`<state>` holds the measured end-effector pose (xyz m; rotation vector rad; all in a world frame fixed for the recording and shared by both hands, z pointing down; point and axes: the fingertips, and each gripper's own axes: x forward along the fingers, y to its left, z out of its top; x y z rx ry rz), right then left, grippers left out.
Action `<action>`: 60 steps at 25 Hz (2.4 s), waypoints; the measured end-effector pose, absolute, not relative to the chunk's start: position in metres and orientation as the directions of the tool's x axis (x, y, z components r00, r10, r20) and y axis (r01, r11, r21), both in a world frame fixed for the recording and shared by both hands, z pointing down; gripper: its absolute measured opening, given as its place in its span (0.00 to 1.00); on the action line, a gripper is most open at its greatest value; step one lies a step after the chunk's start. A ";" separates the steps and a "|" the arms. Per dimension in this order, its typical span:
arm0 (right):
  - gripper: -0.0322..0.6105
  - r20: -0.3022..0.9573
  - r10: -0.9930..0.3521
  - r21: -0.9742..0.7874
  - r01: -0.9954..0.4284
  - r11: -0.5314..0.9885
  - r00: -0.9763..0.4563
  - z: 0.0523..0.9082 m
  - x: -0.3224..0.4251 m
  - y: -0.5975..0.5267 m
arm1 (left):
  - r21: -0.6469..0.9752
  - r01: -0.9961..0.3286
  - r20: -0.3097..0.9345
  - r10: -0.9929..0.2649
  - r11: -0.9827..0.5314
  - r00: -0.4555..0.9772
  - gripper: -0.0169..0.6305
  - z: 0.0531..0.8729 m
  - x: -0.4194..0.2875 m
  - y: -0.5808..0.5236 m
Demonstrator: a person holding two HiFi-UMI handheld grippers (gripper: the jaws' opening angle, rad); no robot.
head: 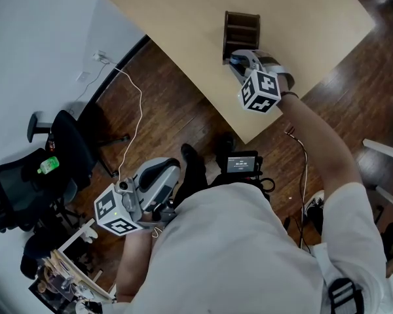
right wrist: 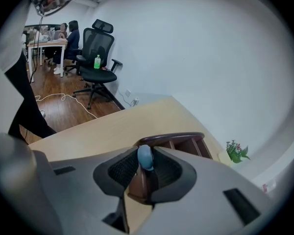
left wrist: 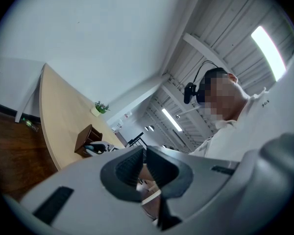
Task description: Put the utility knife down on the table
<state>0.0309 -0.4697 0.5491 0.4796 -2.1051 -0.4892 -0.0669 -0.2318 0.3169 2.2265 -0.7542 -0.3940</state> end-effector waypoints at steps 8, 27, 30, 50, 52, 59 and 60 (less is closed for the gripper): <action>0.25 0.699 -0.487 0.475 -0.169 0.863 -0.524 0.548 0.029 -0.467 | 0.731 -0.388 -0.051 -0.612 -0.561 0.789 0.03 0.313 -0.064 -0.234; 0.35 0.632 -0.543 0.491 -0.256 0.833 -0.553 0.484 0.037 -0.442 | 0.706 -0.336 -0.119 -0.572 -0.623 0.811 0.03 0.298 -0.055 -0.241; 0.35 0.630 -0.547 0.472 -0.286 0.834 -0.551 0.475 0.043 -0.427 | 0.695 -0.321 -0.130 -0.550 -0.644 0.825 0.03 0.298 -0.054 -0.240; 0.35 0.550 -0.626 -0.164 -0.807 0.568 -0.552 0.409 0.070 -0.247 | 0.699 -0.172 -0.142 -0.371 -0.694 0.918 0.03 0.310 -0.074 -0.153; 0.35 0.496 -0.660 -0.274 -0.823 0.498 -0.565 0.398 0.070 -0.222 | 0.699 -0.153 -0.145 -0.347 -0.699 0.927 0.03 0.310 -0.078 -0.138; 0.27 0.366 -0.773 -0.433 -0.830 0.351 -0.518 0.360 0.070 -0.127 | 0.681 -0.065 -0.165 -0.239 -0.729 0.957 0.03 0.306 -0.091 -0.075; 0.24 0.357 -0.779 -0.446 -0.827 0.344 -0.516 0.358 0.071 -0.126 | 0.681 -0.060 -0.165 -0.233 -0.730 0.958 0.03 0.307 -0.090 -0.077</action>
